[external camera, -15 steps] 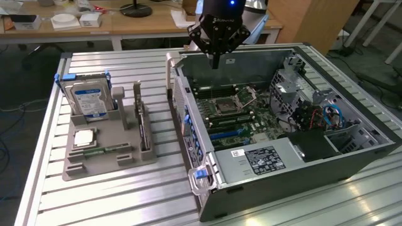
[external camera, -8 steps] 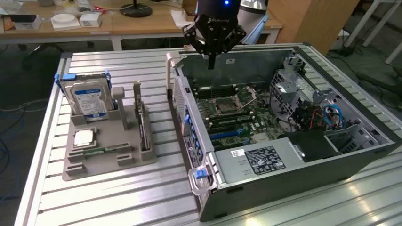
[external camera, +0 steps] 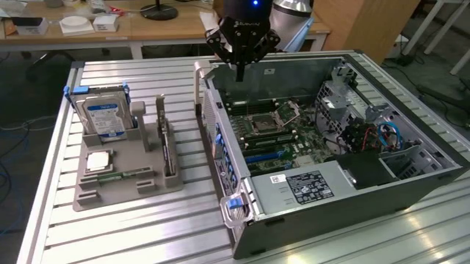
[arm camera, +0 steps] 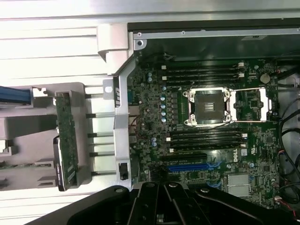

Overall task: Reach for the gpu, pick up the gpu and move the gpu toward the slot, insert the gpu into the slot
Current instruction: 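Reach for the gpu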

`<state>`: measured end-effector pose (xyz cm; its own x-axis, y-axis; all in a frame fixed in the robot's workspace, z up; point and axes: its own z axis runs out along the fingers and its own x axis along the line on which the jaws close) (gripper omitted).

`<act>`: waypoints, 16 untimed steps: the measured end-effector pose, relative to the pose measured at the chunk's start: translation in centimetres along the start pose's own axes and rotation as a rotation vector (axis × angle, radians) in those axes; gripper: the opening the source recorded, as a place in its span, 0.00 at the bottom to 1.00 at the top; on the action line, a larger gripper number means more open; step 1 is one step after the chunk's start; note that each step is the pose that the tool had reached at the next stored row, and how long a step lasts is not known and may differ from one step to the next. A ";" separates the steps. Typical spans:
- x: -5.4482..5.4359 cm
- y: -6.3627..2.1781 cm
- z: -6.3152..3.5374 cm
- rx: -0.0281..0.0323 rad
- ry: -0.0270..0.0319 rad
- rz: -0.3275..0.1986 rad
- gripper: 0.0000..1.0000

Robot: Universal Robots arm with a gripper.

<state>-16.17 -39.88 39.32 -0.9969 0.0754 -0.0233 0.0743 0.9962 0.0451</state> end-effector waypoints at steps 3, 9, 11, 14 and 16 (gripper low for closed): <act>0.6 -0.04 -0.01 0.0000 0.0000 0.000 0.10; 1.6 -0.12 -0.04 0.0000 0.0000 0.000 0.10; 2.0 -0.15 -0.05 0.0000 0.0000 0.000 0.10; 2.6 -0.19 -0.06 0.0000 0.0000 0.000 0.10; 3.0 -0.22 -0.07 0.0000 0.0000 0.000 0.10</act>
<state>-19.16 -39.88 39.31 -0.9969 0.0753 -0.0233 0.0742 0.9962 0.0451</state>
